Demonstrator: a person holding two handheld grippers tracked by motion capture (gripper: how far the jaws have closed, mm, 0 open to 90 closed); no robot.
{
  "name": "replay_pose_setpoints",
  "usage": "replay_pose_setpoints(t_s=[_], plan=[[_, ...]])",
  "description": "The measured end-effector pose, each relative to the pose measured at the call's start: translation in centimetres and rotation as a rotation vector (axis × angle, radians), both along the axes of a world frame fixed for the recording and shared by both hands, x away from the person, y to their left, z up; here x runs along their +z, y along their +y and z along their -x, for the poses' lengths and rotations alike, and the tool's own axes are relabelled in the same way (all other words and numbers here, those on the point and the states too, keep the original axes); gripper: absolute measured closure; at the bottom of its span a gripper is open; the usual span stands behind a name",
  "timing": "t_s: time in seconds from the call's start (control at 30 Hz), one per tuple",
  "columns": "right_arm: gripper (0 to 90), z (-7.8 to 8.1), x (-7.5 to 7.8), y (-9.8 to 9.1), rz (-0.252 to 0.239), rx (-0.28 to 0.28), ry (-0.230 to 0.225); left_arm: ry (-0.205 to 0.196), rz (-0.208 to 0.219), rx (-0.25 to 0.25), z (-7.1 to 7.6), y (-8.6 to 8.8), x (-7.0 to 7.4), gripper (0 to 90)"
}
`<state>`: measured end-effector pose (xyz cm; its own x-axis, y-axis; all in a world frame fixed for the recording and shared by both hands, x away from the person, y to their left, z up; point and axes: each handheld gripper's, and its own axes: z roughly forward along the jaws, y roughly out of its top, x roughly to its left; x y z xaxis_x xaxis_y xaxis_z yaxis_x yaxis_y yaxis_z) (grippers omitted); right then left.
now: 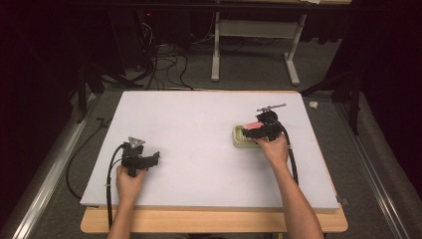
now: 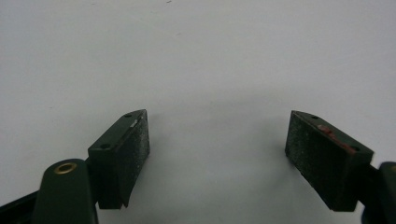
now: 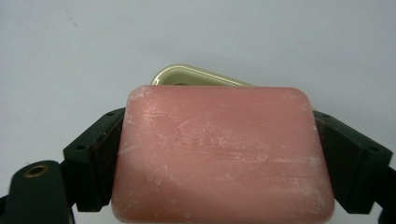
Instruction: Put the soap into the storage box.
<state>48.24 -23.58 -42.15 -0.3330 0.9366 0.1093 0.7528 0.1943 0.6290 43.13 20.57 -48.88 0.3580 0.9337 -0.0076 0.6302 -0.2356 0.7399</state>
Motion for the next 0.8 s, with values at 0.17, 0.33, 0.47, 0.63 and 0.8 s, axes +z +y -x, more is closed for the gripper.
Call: replay_pose_setpoints(t_s=[0.17, 0.33, 0.47, 0.63, 0.8], plan=[[13.6, -0.4, -0.6, 0.4, -0.005, 0.006, 0.017, 0.0, 0.0, 0.0, 0.0, 0.0, 0.0, 22.4], [13.6, -0.7, -1.0, 0.8, 0.005, 0.005, 0.031, 0.0, -0.001, 0.0, 0.0, 0.0, 0.0, 22.4], [13.6, -1.0, -1.4, 0.8, 0.003, -0.005, 0.043, 0.0, -0.001, 0.0, 0.0, 0.0, 0.0, 22.4], [13.6, -1.2, -1.7, 0.8, 0.017, -0.015, 0.061, 0.0, -0.001, 0.0, 0.0, 0.0, 0.0, 22.4], [13.6, -1.3, -1.9, 1.0, 0.043, -0.023, 0.058, -0.001, -0.001, 0.0, 0.0, 0.0, 0.0, 22.4]])
